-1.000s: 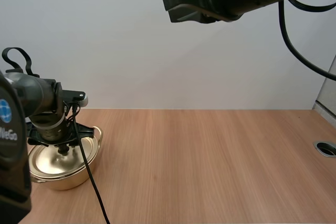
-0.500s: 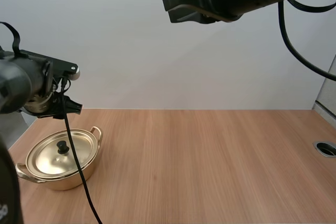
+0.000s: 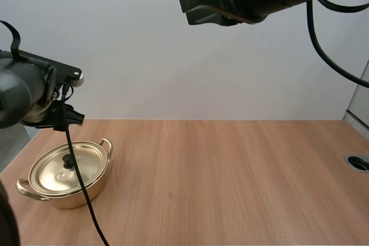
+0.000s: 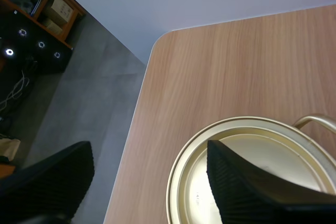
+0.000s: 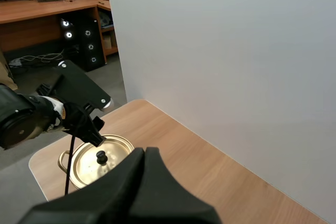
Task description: Open the pot, put the car inside, and close it
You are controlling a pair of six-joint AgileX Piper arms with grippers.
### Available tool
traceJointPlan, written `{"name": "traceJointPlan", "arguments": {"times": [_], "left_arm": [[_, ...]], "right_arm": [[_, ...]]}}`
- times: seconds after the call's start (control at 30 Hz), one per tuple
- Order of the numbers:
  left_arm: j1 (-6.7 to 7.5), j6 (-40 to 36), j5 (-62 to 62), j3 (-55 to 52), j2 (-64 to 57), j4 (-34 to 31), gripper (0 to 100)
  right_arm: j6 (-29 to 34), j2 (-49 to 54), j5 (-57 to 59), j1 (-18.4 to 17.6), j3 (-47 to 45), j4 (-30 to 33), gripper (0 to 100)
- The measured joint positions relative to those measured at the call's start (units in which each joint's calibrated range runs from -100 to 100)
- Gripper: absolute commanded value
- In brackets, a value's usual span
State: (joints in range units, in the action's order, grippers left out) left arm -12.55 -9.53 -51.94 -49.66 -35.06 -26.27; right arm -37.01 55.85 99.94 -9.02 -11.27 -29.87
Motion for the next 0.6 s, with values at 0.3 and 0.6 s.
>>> {"name": "traceJointPlan", "arguments": {"times": [0.3,0.6], "left_arm": [[0.0,5.68,-4.68,0.0,-0.75,3.19,6],[1.78,5.68,1.31,0.12,-5.02,16.8,0]], "right_arm": [[9.92,0.0,0.0,0.0,0.0,13.98,0],[21.95,5.06,0.06,0.0,-5.56,29.87,0]]}}
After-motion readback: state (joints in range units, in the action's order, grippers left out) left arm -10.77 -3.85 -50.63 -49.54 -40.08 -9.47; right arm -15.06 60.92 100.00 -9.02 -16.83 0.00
